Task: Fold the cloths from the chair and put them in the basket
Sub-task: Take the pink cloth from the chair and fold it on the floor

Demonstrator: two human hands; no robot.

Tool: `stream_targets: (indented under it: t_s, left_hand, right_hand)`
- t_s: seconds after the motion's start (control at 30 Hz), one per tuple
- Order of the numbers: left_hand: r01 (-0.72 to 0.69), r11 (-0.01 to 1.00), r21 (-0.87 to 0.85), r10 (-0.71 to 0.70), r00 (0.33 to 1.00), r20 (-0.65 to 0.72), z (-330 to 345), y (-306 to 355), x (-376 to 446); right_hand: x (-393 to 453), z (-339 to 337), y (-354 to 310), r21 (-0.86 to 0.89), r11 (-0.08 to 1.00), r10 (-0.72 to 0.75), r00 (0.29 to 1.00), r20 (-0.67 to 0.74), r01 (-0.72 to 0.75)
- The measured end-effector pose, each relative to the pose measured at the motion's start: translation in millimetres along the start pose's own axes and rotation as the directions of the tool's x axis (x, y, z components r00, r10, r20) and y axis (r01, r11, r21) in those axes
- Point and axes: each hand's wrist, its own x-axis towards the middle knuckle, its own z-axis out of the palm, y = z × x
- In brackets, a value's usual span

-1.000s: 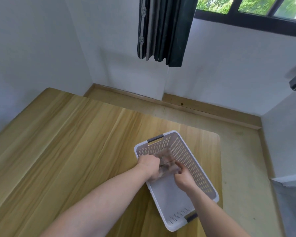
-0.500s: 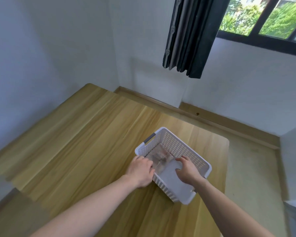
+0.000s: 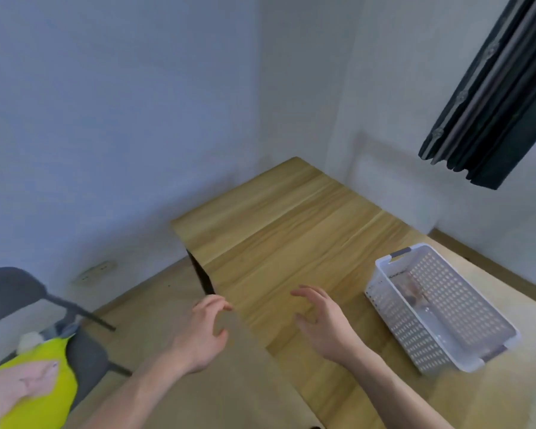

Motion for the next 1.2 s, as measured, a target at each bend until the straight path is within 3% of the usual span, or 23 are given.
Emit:
stream_targets:
  t_s: [0.23,0.43,0.7,0.97,1.2]
  left_hand:
    - [0.145,0.989,0.013,-0.143,0.985,-0.094,-68.8,-156.6,-149.5]
    - [0.310,0.949,-0.046,-0.314,0.936,-0.160,-98.1,-259.6,-234.8]
    - [0.495,0.851,-0.175,-0.517,0.848,-0.118,-120.3,-378.2,-269.5]
    - [0.648,0.747,-0.150,-0.663,0.744,-0.086,-166.8,-477.1,-300.7]
    - [0.652,0.746,-0.134,-0.655,0.755,0.028,-184.0,-550.3,-295.2]
  right_hand:
    - [-27.0,152.0,-140.2,0.054,0.990,-0.134,0.977,0.166,0.127]
    - [-40.5,248.2,-218.6,0.048,0.984,-0.179,0.934,0.308,0.173]
    - [2.2,361.3,-272.6,0.019,0.980,-0.186,0.877,0.443,0.198]
    - [39.0,466.5,-339.8,0.013,0.973,-0.198,0.801,0.565,0.231]
    - [51.5,519.2,-375.7,-0.009,0.986,-0.134,0.837,0.531,0.164]
